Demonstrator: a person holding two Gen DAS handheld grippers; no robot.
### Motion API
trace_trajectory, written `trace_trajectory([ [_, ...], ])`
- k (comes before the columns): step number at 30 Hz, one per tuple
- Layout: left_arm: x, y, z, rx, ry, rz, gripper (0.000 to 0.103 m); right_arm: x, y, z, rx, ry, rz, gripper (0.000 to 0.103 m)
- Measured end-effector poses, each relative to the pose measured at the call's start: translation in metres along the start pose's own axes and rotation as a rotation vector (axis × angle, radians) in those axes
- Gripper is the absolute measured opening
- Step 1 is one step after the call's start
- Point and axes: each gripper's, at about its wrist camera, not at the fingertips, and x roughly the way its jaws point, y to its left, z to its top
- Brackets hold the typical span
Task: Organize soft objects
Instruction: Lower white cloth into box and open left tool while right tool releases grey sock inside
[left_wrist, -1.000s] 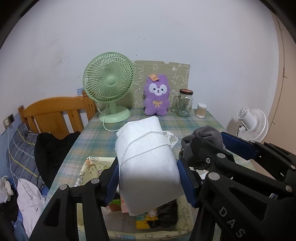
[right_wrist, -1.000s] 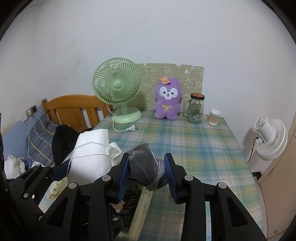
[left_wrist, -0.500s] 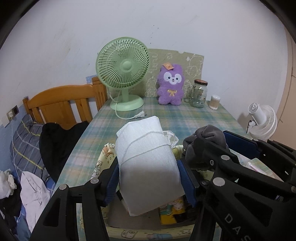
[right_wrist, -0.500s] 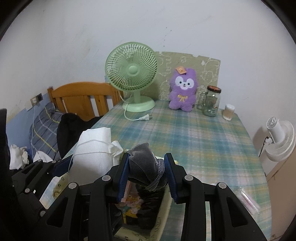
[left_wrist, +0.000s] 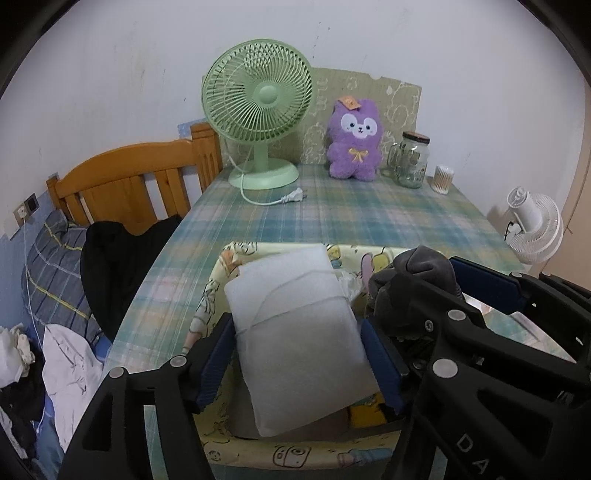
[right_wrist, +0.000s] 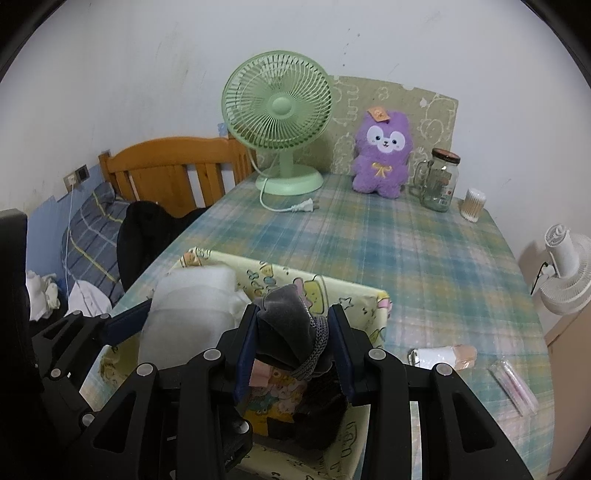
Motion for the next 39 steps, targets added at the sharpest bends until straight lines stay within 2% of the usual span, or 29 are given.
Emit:
trace_trajectory([
  [6,0.001,0.005,-0.006,0.023,0.011,0.060,0.089,0.005,0.007,-0.004,-0.012,0.015,0.010,0.041],
  [18,0.002,0.008,-0.004,0.035,0.027,0.015,0.093,0.016,0.009,-0.001,-0.008,0.025,0.025,0.041],
  [22,0.006,0.008,0.001,0.026,0.029,0.011,0.093,0.027,0.004,0.004,0.021,0.042,0.061,0.042],
  [25,0.010,0.006,0.003,0.031,0.040,0.010,0.093,0.032,0.002,0.006,0.026,0.052,0.064,0.047],
  [27,0.011,0.005,0.004,0.034,0.041,0.006,0.093,0.034,0.000,0.007,0.035,0.058,0.065,0.060],
  [30,0.011,0.002,0.004,0.036,0.042,0.003,0.093,0.035,-0.004,0.006,0.056,0.071,0.072,0.070],
  [39,0.005,-0.007,0.003,0.018,0.036,-0.015,0.093,0.023,-0.014,0.003,0.064,0.068,0.054,0.083],
])
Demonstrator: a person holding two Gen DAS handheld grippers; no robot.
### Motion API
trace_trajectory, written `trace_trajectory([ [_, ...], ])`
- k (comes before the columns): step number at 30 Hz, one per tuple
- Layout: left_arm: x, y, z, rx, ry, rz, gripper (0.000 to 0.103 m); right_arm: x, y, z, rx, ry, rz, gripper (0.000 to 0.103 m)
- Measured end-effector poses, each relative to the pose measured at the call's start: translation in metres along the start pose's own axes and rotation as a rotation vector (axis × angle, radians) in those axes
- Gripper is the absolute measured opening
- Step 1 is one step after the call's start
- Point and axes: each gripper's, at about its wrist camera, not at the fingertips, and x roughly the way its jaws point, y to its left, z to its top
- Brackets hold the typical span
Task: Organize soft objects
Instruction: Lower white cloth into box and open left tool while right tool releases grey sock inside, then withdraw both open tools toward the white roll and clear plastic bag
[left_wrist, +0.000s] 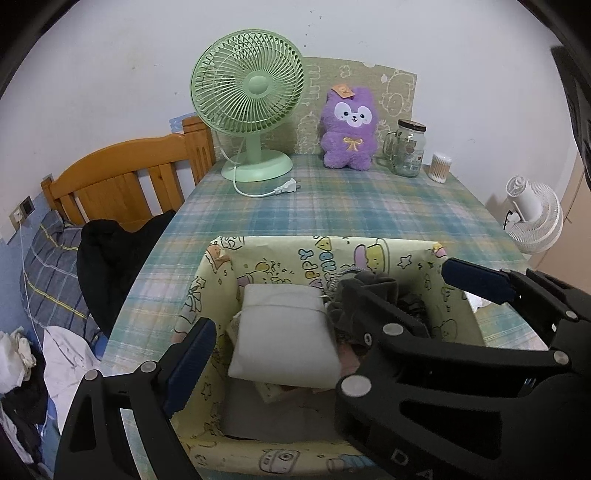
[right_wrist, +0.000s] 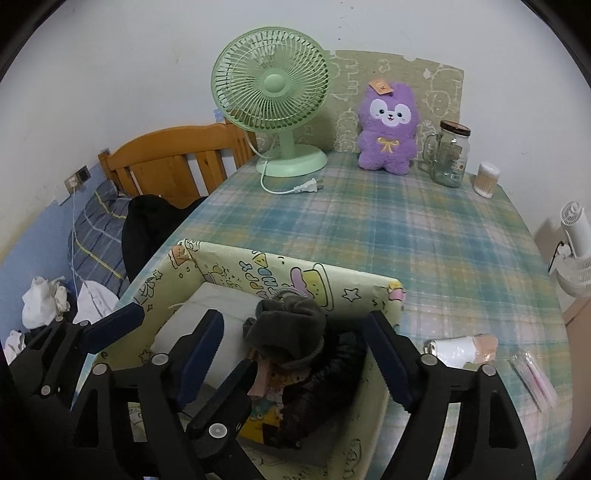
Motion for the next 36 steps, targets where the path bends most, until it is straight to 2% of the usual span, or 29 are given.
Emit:
trace_trajectory([
  [8,-0.018,-0.015,0.001,-0.021,-0.040,-0.017,0.093,-0.024,-0.010,-0.004,0.023,-0.043,0.000,0.085],
  [36,-0.080,-0.078,0.005,0.033,-0.171,0.009,0.094,-0.111,-0.053,-0.020,0.039,-0.193,-0.011,0.085],
])
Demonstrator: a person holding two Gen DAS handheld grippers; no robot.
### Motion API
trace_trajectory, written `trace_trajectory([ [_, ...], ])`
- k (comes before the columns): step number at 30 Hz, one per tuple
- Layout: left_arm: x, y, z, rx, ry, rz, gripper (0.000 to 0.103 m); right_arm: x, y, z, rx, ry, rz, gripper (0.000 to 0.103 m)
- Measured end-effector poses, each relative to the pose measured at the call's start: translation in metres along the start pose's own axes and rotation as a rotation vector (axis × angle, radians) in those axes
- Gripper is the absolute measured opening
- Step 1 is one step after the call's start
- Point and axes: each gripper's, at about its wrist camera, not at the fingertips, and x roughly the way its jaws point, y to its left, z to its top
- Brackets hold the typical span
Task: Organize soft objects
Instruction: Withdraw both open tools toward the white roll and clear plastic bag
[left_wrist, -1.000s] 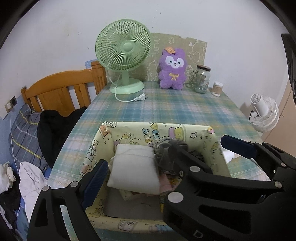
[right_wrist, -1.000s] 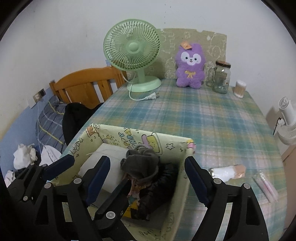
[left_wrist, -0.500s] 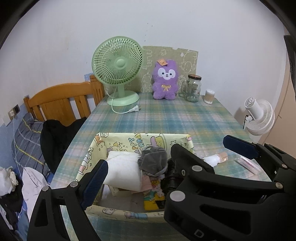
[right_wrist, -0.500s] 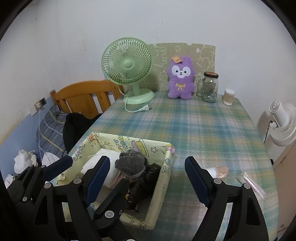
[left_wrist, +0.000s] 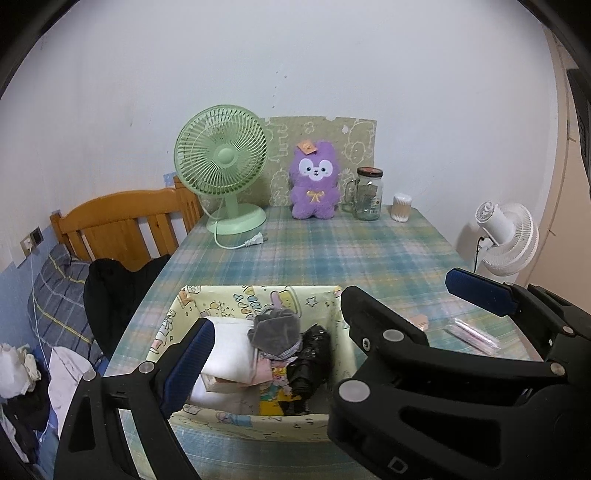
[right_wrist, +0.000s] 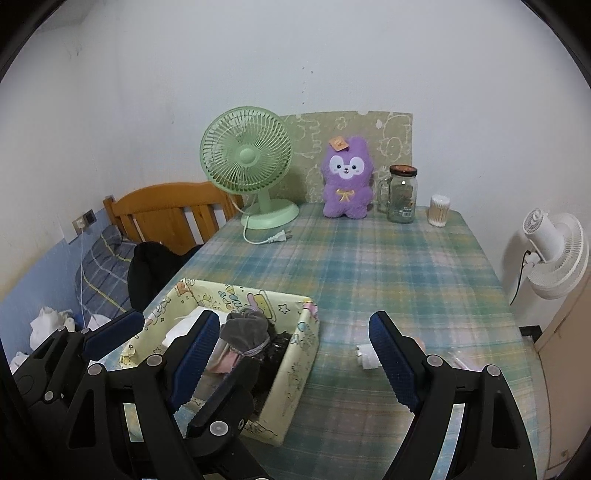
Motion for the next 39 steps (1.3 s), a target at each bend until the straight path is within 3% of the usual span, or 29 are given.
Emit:
trace_trajectory([
  [11,-0.012,-0.031,0.004,0.029,-0.047,-0.012,0.095,-0.023,-0.028,0.000,0.010,-0.042,-0.031,0.087],
  [39,0.020,-0.119,0.000,0.083,-0.004,-0.086,0.095,-0.027,-0.117,-0.018,0.019,-0.053,-0.106,0.087],
])
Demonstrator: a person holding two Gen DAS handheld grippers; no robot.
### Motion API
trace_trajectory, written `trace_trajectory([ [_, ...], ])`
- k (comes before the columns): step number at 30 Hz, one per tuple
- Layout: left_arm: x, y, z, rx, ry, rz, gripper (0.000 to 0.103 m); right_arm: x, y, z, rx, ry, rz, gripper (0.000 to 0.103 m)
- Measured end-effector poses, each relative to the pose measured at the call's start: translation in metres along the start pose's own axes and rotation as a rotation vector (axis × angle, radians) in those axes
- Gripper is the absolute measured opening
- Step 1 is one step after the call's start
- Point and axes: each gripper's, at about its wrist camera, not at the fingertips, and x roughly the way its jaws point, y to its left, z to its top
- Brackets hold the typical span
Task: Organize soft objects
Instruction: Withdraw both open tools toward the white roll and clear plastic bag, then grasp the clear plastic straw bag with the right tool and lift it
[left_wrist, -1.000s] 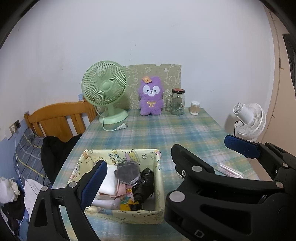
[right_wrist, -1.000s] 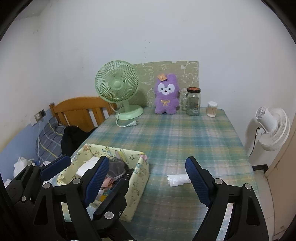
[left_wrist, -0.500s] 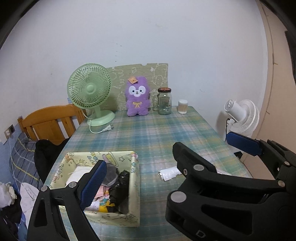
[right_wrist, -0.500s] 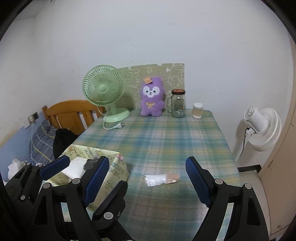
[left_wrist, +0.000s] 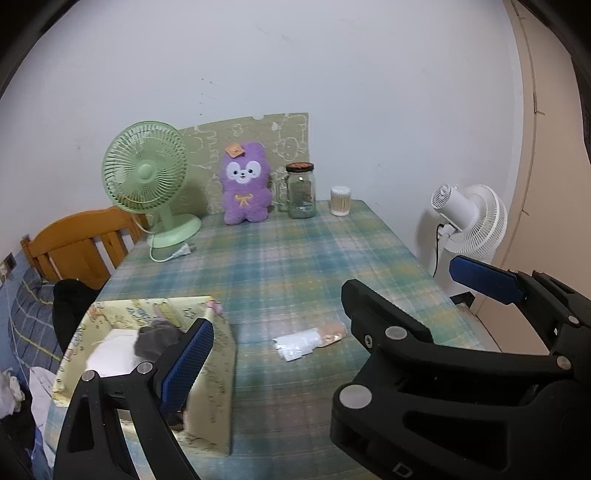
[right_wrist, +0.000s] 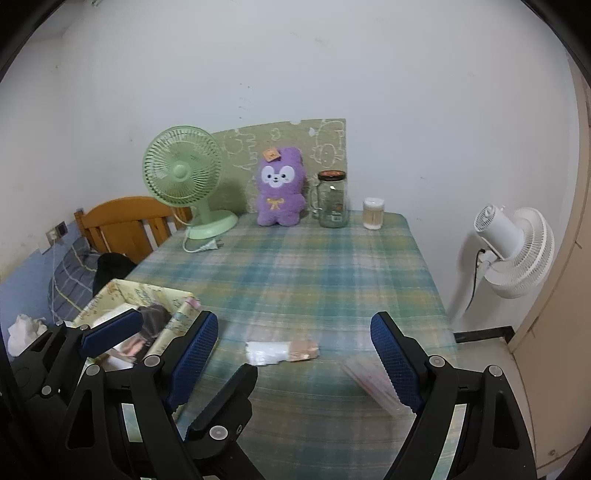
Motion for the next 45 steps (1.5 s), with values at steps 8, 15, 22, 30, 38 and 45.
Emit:
trace_trajectory([
  [8,0.020,-0.022,-0.005,0.019,0.022,-0.016,0.095,0.011,-0.024,-0.011,0.006,0.012,-0.036,0.087],
  [15,0.042,-0.037,-0.015,0.025,0.070,-0.039,0.095,0.028,-0.042,-0.025,0.021,0.061,-0.049,0.087],
  [22,0.063,-0.043,-0.026,0.013,0.106,-0.036,0.095,0.046,-0.053,-0.038,0.034,0.097,-0.054,0.087],
  [30,0.088,-0.048,-0.038,0.017,0.157,-0.033,0.095,0.068,-0.064,-0.053,0.065,0.146,-0.074,0.087],
  [38,0.108,-0.051,-0.044,0.022,0.203,-0.050,0.095,0.087,-0.069,-0.059,0.057,0.190,-0.095,0.087],
  [45,0.121,-0.054,-0.049,0.036,0.236,-0.057,0.095,0.101,-0.074,-0.065,0.058,0.226,-0.110,0.087],
])
